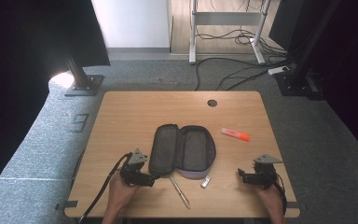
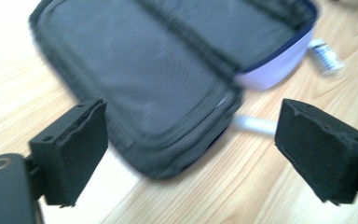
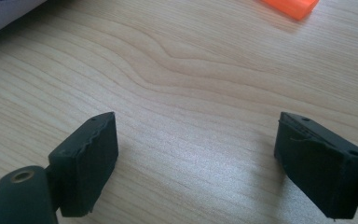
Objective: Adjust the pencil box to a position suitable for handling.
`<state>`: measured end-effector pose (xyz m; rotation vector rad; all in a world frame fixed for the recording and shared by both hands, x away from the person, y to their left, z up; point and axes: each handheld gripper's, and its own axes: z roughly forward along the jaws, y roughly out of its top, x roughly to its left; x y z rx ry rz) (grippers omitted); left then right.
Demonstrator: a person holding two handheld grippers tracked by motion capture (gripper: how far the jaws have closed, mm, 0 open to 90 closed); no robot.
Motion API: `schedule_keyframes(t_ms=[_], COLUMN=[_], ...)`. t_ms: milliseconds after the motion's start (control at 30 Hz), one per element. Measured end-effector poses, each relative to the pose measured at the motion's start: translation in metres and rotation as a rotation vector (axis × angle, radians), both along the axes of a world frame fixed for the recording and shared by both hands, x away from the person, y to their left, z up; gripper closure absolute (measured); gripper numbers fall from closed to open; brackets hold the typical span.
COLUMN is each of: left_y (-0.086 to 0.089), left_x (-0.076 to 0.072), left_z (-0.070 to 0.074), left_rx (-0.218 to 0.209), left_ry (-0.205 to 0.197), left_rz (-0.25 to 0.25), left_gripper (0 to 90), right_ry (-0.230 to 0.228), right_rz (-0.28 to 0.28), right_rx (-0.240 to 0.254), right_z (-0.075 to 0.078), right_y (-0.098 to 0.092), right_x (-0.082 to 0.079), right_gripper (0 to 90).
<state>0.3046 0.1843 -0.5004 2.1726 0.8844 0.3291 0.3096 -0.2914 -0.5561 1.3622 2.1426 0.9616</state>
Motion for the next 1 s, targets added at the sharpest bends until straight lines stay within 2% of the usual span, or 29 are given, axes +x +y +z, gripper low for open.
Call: schedule_keyframes(t_ms=[133,300,533,567,600,733,833,1000], left_y=[0.012,0.030,0.054,0.059,0.059,0.061,0.059,0.059], left_x=[-0.001,-0.002,-0.001,0.000,0.000,0.002,0.005,0.007], left_z=[-0.008,-0.019,-0.031,-0.035,-0.035,-0.043,-0.048,-0.048], left_rx=[0.016,-0.016,0.002,0.016,0.016,0.062,0.100,0.094], left_ry=[0.002,-0.001,-0.010,-0.007,-0.007,0.007,0.041,0.052], left_rz=[0.032,0.076,0.145,0.159,0.159,0.184,0.181,0.186], left_gripper=[0.5,0.0,0.0,0.0,0.0,0.0,0.0,0.0], right_ry=[0.000,0.000,0.002,0.005,0.005,0.008,0.020,0.023], right_rz=[0.002,0.004,-0.017,-0.024,-0.024,-0.020,-0.007,0.001], right_rx=[0.000,-0.003,-0.003,-0.001,-0.001,-0.005,-0.011,-0.012], right_z=[0.000,0.000,0.000,0.000,0.000,0.000,0.000,0.000], right_y=[0.000,0.000,0.002,0.003,0.003,0.004,0.005,0.005], right_x=[0.000,0.000,0.000,0.000,0.000,0.001,0.003,0.004], right_gripper=[12.9,12.7,12.1,11.2,11.2,8.2,4.6,4.7])
